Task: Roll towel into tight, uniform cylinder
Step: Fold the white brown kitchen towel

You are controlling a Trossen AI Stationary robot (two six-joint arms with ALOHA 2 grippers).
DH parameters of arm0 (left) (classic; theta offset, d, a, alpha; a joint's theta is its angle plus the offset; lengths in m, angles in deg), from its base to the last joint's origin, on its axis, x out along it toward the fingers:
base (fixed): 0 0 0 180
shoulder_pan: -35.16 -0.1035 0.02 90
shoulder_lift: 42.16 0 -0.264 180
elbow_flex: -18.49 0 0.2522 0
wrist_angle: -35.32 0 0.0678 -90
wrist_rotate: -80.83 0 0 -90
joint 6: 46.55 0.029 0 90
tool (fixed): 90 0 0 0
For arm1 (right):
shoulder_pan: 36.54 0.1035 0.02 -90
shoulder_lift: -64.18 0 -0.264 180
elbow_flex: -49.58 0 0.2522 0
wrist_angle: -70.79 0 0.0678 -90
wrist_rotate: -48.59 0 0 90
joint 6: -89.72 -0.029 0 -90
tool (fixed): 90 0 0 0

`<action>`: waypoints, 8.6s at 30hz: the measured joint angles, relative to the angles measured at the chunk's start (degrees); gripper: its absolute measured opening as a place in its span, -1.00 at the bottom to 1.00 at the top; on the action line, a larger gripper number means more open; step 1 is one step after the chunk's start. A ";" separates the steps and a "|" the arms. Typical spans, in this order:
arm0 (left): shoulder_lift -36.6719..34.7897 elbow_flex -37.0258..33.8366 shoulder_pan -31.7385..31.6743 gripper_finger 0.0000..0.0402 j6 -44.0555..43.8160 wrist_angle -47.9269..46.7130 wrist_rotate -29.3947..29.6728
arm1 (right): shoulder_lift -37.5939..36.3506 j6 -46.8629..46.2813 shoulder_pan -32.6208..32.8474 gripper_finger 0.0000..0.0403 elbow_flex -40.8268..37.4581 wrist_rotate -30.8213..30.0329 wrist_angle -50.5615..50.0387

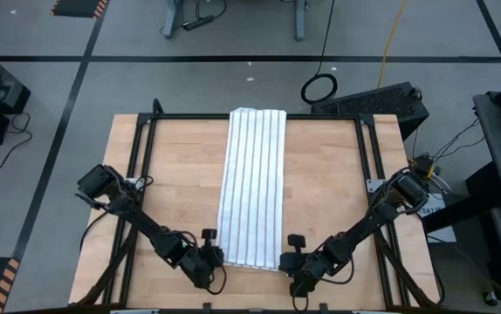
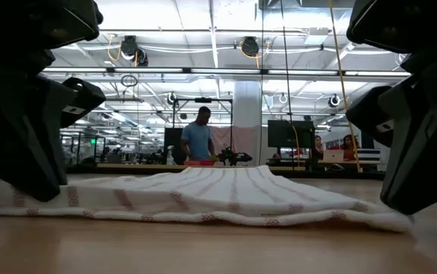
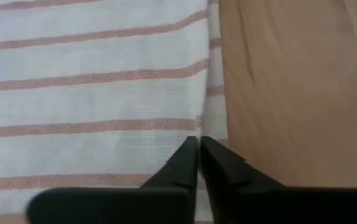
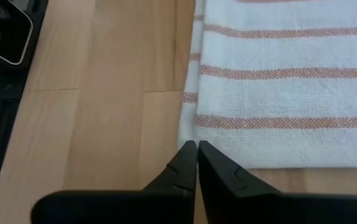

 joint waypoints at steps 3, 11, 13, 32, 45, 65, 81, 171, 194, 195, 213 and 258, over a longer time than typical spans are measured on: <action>-0.29 0.00 -0.12 -0.97 -0.18 -0.06 -0.12 | 0.00 0.04 0.00 -0.99 0.58 0.02 0.05; -1.66 2.65 0.86 -0.98 -2.99 -3.65 0.13 | -0.07 -2.64 0.02 -0.99 1.68 1.38 -0.27; -1.66 3.27 1.56 -0.98 -3.00 -4.82 0.82 | -0.07 -5.98 0.02 -0.99 1.68 1.48 -0.35; -1.66 5.66 3.33 -0.99 -2.89 -6.03 3.29 | -0.48 -19.88 -0.09 0.02 1.68 7.34 0.44; -1.66 5.66 3.33 -0.99 -3.04 -5.75 2.66 | -1.53 -18.03 0.41 0.10 1.68 9.97 -0.60; -1.66 9.53 2.82 -0.99 -2.80 -6.14 -0.89 | -1.20 -11.65 3.19 -0.13 1.65 -1.56 -3.46; -1.66 9.53 2.58 -0.99 -2.63 -6.19 -0.50 | -1.20 -12.52 3.04 -0.13 1.65 -1.98 -3.17; -1.20 9.11 9.43 -0.99 -4.51 -8.37 16.18 | 13.38 -16.10 6.54 -0.72 14.12 -19.13 -5.09; -1.20 9.11 9.32 -0.99 -4.51 -8.43 16.16 | 12.07 -16.07 6.54 -0.62 14.16 -13.90 -5.99; -1.20 9.11 9.32 -0.99 -4.51 -8.42 16.16 | 12.07 -16.30 6.54 -0.63 14.16 -13.90 -6.01; -1.20 9.11 9.15 -0.99 -4.49 -8.44 16.16 | 12.01 -15.54 6.56 -0.45 14.16 -14.05 -6.69; -1.20 9.11 8.77 -0.99 -4.42 -8.37 16.36 | 10.78 -16.50 6.43 -0.72 14.11 -10.95 -8.06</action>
